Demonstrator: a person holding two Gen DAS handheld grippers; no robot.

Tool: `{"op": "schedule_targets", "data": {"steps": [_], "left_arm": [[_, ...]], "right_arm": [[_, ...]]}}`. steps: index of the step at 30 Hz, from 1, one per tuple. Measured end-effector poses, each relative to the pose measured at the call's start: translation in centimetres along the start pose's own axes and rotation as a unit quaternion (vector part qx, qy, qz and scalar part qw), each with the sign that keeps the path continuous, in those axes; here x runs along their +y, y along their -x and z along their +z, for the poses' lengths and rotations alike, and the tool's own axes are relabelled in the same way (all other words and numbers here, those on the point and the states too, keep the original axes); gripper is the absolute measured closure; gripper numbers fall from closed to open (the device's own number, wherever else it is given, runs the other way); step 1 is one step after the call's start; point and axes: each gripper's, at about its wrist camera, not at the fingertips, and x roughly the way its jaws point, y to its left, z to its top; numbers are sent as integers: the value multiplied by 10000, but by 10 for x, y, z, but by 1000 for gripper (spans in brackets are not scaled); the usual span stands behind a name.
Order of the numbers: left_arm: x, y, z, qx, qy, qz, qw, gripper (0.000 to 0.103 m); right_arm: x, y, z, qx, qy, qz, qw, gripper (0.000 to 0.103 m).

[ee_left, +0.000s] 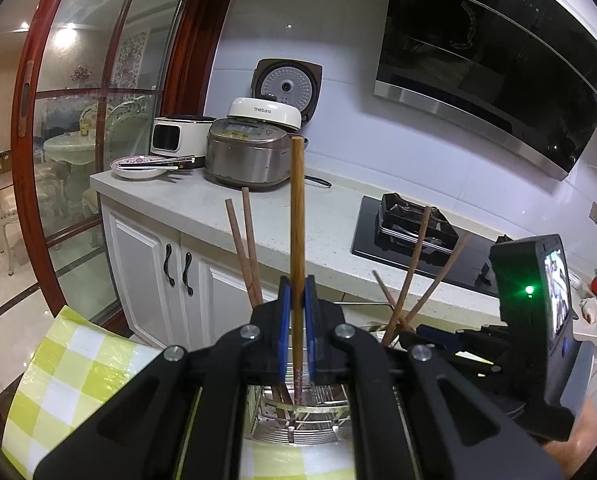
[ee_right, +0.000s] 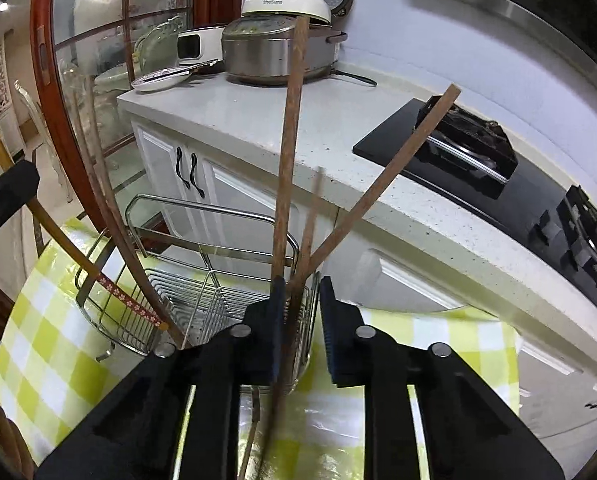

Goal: Organize utensils

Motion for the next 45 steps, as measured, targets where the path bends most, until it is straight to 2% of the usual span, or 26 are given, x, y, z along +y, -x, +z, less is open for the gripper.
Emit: {"op": "schedule_targets", "data": {"steps": [7,9,22,30,36,39,45], "left_arm": [[4,1,-3,-15,108,-113,9999,96],[6,1,-3,-24,134,-128,9998,96],[14,-6,-2,24,237,-149,9996,96],[18,-11,-3,58,272,-125,9995,96],[16,-13,-4,73,238,-131,9996,96],[17,-14,-4,70,232,-128,9996,96],[18,-17,-6,105,224,-116,9996,96]], "right_arm": [[3,-9,-2,43,320,-236,9992,91],[-3,-8,-2,27,222,-127,9997,95],[-17,3,-12,-109,50,358,9993,95],[-30,11,-22,-292,-176,821,9960,95],[-39,10,-28,-632,-393,1167,9904,93],[-46,11,-39,-1085,-405,1338,9842,92],[-54,17,-46,-1462,-605,1524,9756,95]]}}
